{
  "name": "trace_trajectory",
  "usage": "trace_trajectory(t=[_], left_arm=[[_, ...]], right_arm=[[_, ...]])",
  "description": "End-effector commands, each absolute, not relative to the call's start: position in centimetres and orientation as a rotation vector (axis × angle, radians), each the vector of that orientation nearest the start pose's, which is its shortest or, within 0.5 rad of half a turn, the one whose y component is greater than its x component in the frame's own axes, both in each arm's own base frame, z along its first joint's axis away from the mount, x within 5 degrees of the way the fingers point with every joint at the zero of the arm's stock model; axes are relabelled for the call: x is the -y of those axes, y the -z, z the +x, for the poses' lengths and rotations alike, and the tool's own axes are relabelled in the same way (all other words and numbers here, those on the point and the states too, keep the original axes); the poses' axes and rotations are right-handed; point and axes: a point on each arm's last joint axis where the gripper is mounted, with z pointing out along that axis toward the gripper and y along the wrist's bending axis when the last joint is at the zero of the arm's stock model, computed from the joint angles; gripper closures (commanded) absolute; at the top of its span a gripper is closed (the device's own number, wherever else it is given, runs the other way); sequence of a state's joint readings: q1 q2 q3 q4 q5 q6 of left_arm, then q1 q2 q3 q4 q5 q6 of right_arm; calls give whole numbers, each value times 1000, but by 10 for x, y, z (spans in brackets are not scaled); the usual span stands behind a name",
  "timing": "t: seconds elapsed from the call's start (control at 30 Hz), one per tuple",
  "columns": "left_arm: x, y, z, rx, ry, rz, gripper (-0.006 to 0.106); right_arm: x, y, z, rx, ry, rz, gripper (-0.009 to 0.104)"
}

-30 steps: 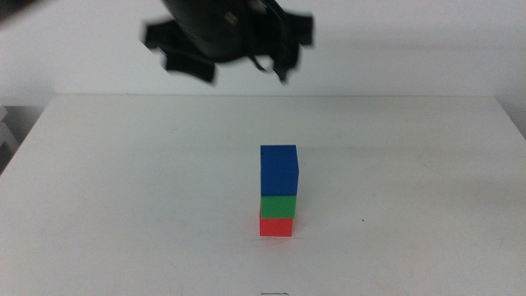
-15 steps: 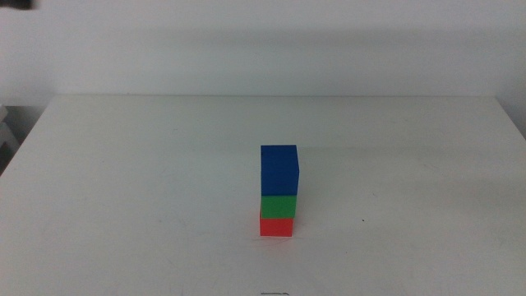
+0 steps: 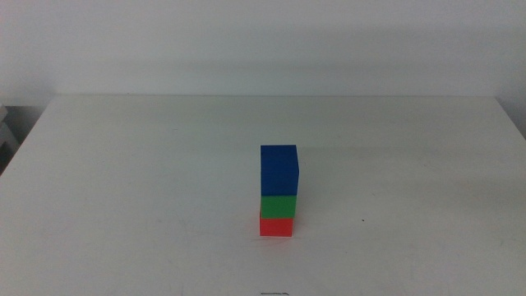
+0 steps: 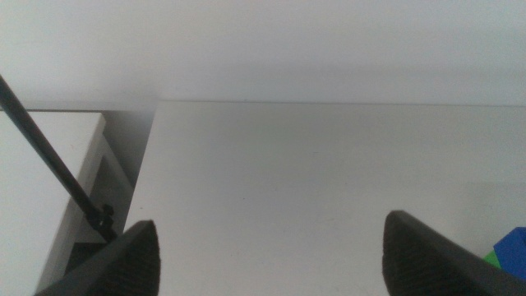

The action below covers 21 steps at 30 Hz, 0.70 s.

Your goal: Stack red cubes first, then green, then blue cubes in a specific spot.

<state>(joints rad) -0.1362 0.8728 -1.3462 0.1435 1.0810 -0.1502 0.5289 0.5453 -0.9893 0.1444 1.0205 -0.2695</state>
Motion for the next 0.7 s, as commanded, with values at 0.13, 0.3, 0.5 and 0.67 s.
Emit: trace_trajectory(t=[0.13, 0.3, 0.5, 0.67], left_arm=[[6, -480, 127, -1991, 1, -14, 9], [7, -467, 112, -2003, 47, -13, 9], [3, -438, 90, -1891, 44, 4, 9], [4, -400, 71, -1665, 82, 31, 9]], right_arm=[[-43, -416, 53, -1836, -330, -777, 1], [-43, -416, 53, -1836, -332, -777, 1], [-42, -407, 65, -1792, -235, -752, 1], [-45, -376, 92, -1647, -156, -609, 1]])
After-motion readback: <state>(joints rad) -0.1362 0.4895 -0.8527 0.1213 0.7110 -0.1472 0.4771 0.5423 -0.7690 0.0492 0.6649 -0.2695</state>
